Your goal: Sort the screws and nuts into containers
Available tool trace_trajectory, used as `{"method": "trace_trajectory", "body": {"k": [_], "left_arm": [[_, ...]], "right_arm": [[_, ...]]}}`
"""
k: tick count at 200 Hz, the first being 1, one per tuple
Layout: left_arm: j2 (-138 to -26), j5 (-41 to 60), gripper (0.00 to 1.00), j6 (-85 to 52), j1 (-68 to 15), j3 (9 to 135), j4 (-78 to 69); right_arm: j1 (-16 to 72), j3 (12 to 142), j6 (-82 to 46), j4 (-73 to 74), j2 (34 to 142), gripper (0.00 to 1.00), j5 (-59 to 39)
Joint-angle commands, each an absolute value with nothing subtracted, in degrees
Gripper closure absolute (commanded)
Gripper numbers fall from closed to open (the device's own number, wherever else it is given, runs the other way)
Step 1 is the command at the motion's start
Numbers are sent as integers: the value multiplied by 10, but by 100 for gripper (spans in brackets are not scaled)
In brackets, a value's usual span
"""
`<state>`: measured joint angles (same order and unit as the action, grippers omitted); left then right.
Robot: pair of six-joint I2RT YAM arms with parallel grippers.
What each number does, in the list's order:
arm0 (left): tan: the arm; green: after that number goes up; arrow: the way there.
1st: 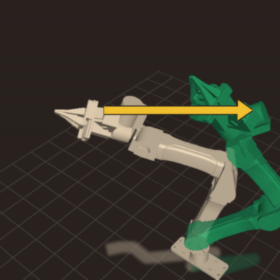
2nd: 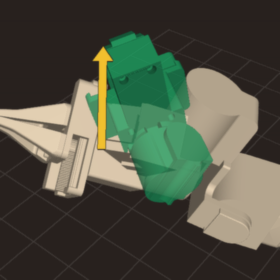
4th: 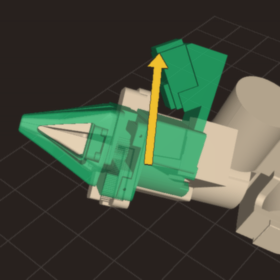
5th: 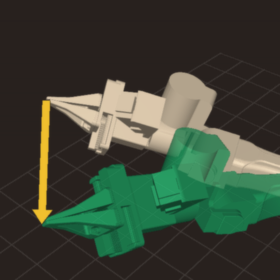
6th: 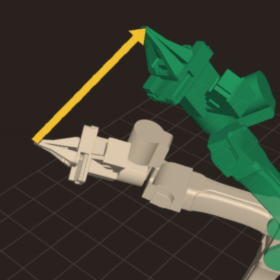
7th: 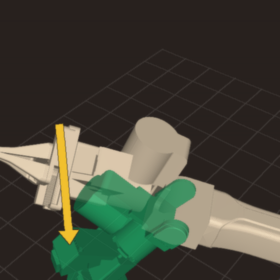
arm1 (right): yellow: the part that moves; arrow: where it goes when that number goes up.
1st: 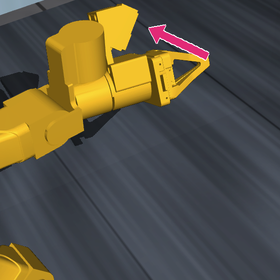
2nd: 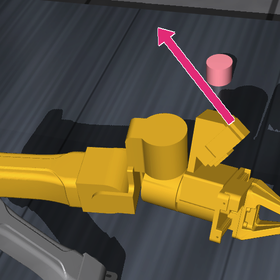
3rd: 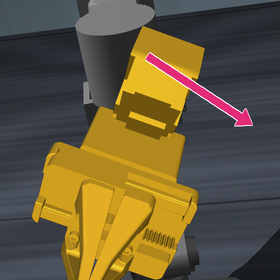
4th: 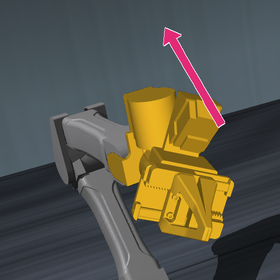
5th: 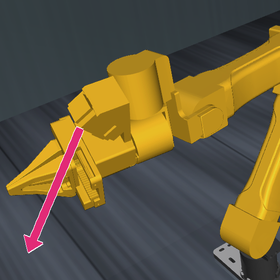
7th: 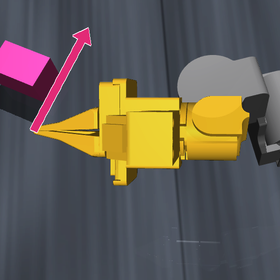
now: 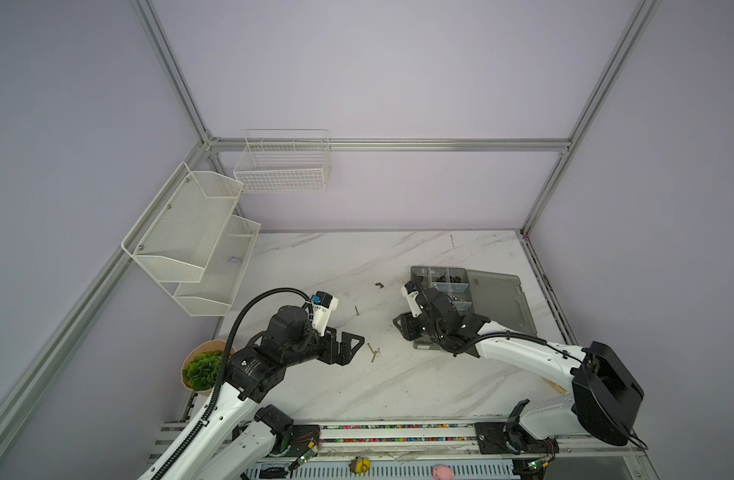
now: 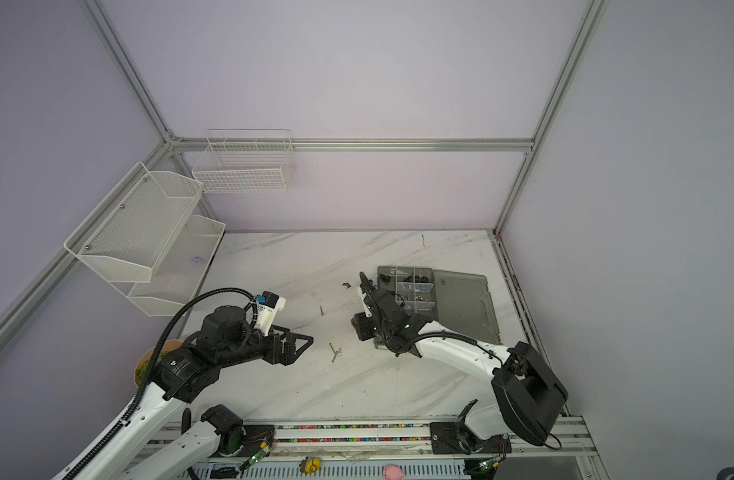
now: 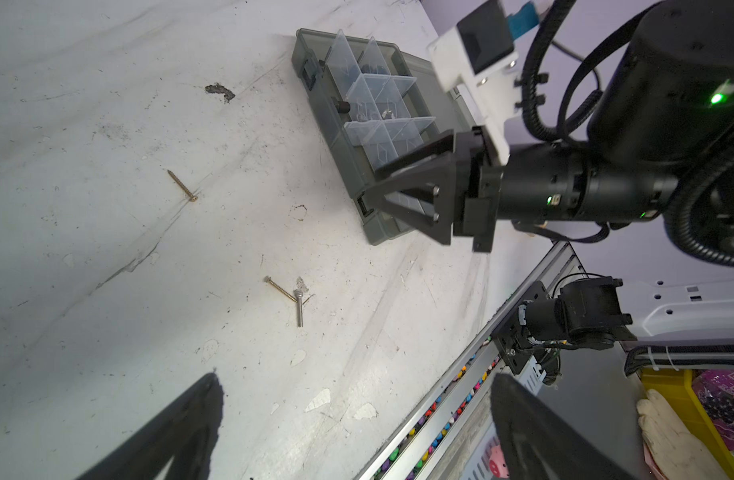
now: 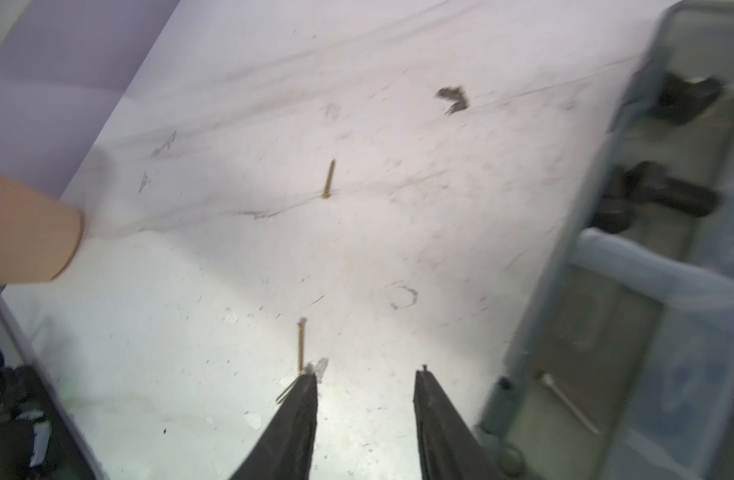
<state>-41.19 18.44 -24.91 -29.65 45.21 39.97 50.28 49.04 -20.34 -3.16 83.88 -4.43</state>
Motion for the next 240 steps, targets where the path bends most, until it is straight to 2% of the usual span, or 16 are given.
{"method": "trace_trajectory", "body": {"k": [1,29,69,135,186,240], "left_arm": [[-410,177,0,-253,-294,433,389],[-412,181,0,-253,-294,434,390],[-408,179,0,-253,-294,434,389],[-405,186,0,-252,-294,433,388],[-398,181,0,-253,-294,433,388],[-402,184,1,-252,-294,434,388]], "right_arm": [[546,476,-254,24,891,57,-48],[595,471,-319,52,944,57,-19],[648,489,-374,7,966,57,68],[658,531,-395,-47,1003,57,123],[663,551,-397,-55,1039,57,125],[663,556,-394,-138,1047,61,162]]}}
